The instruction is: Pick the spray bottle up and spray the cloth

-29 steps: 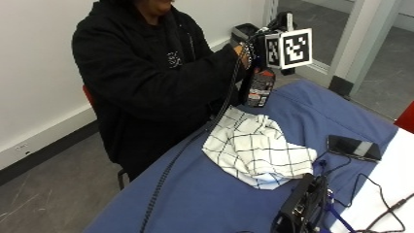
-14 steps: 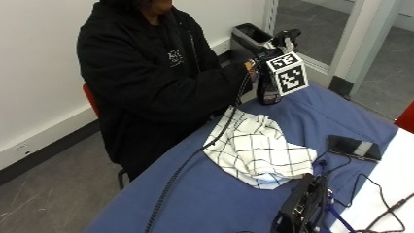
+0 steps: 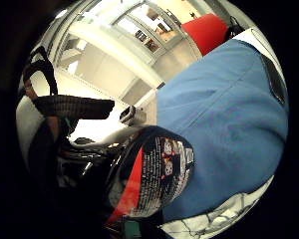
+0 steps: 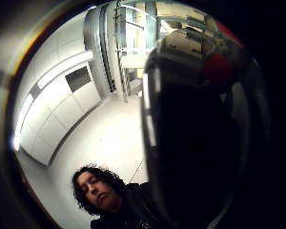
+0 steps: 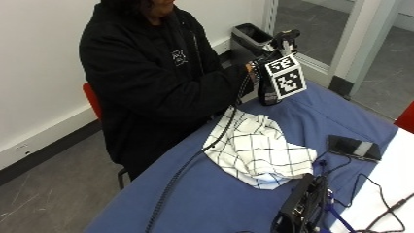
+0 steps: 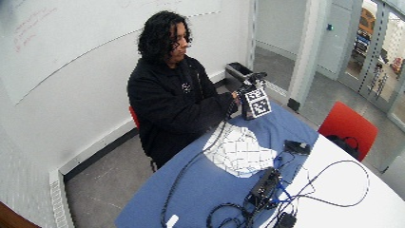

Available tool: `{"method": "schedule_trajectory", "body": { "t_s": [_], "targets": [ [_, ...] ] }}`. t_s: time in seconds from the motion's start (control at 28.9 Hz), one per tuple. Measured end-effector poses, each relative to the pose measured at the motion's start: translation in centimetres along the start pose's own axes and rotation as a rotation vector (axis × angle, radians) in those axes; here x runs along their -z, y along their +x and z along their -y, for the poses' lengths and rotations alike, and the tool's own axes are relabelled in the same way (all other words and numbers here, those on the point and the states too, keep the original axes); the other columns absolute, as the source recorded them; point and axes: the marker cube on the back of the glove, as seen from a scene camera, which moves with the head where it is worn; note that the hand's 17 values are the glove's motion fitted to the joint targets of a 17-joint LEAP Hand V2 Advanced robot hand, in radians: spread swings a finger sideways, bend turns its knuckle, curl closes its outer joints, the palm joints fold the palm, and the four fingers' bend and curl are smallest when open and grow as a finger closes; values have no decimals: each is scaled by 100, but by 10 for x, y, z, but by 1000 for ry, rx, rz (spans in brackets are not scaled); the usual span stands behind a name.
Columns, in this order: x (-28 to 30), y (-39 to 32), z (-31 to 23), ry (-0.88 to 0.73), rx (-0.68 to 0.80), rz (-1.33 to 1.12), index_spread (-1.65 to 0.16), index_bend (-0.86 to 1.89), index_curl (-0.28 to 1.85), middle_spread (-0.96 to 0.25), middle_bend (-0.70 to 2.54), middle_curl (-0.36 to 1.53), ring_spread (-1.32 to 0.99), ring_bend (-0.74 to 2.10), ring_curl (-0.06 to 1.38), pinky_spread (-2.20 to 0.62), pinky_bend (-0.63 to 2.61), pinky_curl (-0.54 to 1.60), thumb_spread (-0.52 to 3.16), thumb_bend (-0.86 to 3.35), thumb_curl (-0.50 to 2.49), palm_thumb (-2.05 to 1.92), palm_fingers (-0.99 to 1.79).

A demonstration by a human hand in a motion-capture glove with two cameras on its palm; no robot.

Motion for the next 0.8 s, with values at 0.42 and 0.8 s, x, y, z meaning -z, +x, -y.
{"method": "schedule_trajectory", "body": {
  "t_s": [0.42,0.8],
  "targets": [
    [12,12,-16,-188,-114,34,-27,19,71,-17,62,62,-17,65,51,-18,33,43,57,-3,94,97,107],
    [80,27,-76,-291,-131,-523,-29,4,54,-5,36,51,-7,49,46,13,31,42,89,-6,73,74,45]
  ]
}}
